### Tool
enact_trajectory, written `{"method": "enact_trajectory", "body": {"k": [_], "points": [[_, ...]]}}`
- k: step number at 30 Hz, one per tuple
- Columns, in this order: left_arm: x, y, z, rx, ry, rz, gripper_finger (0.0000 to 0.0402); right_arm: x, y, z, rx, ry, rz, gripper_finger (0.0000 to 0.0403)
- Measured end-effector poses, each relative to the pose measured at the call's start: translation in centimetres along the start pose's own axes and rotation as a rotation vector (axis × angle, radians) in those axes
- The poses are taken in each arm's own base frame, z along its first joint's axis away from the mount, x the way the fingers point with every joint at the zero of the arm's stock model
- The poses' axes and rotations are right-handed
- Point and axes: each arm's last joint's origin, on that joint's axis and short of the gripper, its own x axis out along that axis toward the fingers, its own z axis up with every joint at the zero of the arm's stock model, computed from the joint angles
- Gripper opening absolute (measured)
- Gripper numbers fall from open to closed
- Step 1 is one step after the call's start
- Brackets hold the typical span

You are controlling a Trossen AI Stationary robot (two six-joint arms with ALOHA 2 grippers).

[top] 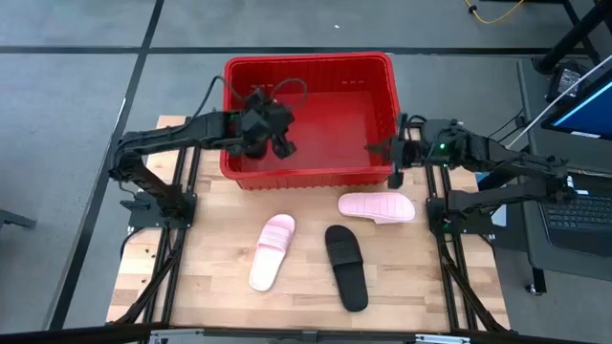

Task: Pick and place slides into bin
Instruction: Put the black slipper into the red bin

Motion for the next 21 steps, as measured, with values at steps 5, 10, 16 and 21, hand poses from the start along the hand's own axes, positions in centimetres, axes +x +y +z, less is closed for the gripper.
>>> {"method": "enact_trajectory", "body": {"k": [5, 10, 16, 21], "points": [[-1.9, -2.9, 1.5, 0.040, -0.208, -0.115, 0.0002, -1.5, 1.3, 1.1, 0.089, 0.040, 0.128, 0.0002], [-1.5, -5.4, 0.1, 0.076, -0.321, -0.239, 0.0002, -1.9, 3.6, 1.4, 0.185, 0.071, 0.245, 0.0002], [-0.4, -7.3, -4.0, -0.042, -0.339, -0.300, 0.0002, -0.7, 7.7, 0.5, 0.208, 0.216, 0.250, 0.0001], [-1.7, -8.0, -6.4, -0.121, -0.464, -0.351, 0.0002, 0.0, 10.7, 1.0, 0.258, 0.274, 0.289, 0.0001]]}}
